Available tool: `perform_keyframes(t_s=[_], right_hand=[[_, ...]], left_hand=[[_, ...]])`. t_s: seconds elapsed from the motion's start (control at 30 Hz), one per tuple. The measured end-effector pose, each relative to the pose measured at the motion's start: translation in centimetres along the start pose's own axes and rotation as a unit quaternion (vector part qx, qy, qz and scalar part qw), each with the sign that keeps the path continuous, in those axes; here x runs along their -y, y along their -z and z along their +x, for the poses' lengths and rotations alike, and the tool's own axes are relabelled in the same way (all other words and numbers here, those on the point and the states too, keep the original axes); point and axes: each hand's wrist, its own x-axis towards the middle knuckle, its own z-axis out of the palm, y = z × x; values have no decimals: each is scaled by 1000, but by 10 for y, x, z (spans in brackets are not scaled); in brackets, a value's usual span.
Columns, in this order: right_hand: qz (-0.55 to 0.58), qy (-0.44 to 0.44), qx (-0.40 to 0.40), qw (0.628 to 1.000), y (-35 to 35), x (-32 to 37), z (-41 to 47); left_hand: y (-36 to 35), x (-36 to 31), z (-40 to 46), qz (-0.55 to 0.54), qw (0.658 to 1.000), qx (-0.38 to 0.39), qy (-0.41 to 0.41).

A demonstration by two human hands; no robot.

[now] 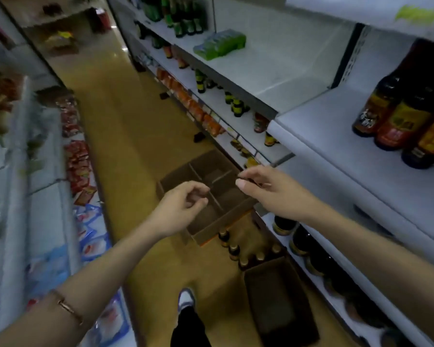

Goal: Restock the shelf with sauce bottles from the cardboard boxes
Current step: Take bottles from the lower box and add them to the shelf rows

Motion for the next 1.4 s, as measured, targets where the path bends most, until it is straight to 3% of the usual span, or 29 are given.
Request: perform_keyframes(t_s=[0.3,0.63,1.13,1.4], right_hand=[[16,-155,-80,985,-71,-42,93],[-9,-256,-27,966,-147,-139,150],[29,-292,24,956,-306,-382,225],[-218,-315,107,918,-386,-472,224]], left_hand=[[3,97,139,17,983,179,-21],[-99,210,194,80,942,325,16],[-281,410,245,82,943,322,29],[-365,492,240,132,933,335,29]])
